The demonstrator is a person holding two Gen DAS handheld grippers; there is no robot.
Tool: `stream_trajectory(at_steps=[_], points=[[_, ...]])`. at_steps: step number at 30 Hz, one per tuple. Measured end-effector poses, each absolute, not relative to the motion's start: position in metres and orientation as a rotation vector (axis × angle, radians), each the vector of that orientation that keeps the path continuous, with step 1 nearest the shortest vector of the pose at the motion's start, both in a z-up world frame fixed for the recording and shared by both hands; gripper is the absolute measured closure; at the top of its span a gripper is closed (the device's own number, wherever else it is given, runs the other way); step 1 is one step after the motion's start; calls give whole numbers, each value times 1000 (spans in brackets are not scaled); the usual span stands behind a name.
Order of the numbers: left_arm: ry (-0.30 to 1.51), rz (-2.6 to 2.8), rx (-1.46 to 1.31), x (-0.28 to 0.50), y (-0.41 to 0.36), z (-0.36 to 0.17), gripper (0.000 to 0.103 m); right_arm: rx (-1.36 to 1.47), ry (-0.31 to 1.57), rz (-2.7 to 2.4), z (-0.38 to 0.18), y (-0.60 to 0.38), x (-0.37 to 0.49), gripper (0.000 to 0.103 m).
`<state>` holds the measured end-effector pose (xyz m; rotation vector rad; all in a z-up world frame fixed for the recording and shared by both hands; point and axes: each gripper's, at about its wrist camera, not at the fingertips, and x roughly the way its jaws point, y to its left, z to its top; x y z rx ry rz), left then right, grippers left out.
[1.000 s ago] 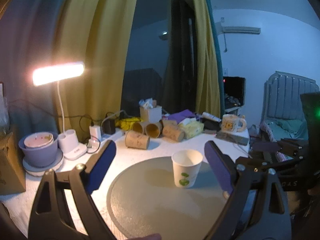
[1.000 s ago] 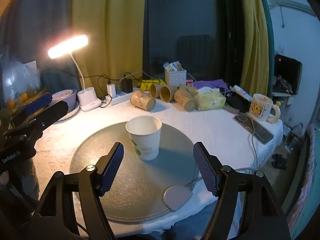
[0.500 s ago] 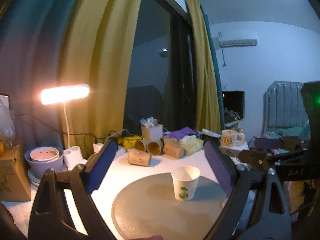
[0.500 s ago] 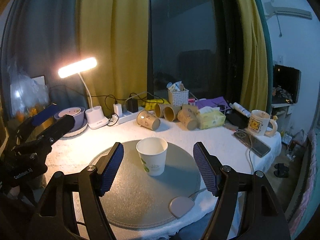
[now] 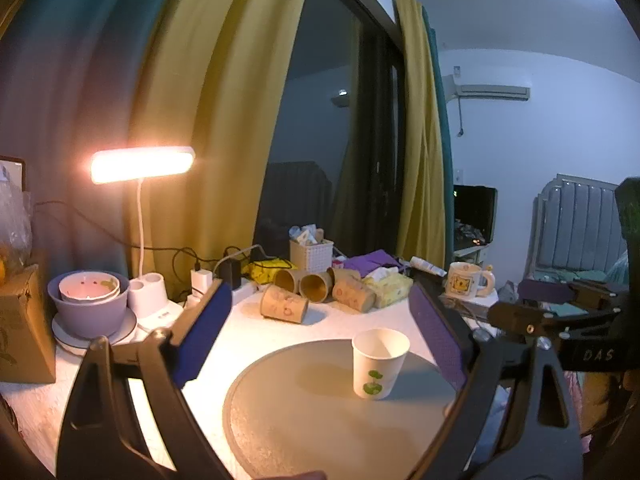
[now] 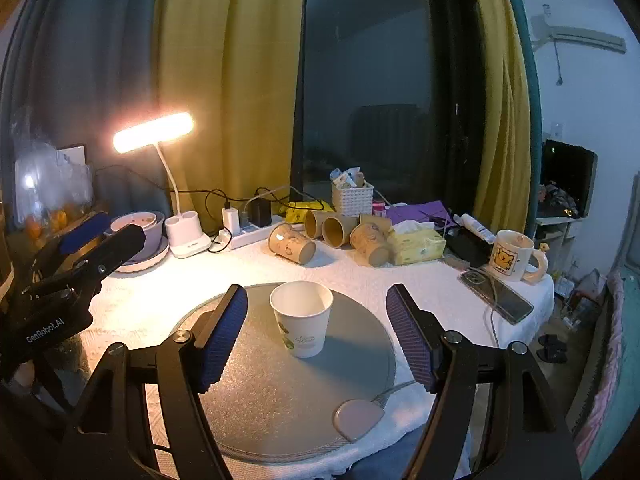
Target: Flip cup upright
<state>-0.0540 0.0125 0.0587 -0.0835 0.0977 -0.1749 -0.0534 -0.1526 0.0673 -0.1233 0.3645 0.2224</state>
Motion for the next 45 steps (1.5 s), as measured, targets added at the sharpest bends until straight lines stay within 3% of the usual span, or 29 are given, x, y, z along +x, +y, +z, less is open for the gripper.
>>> stream_trajectory(at_steps=[45], points=[[121, -185, -73, -49, 5, 51, 12, -107, 399, 229, 55, -157, -48, 28]])
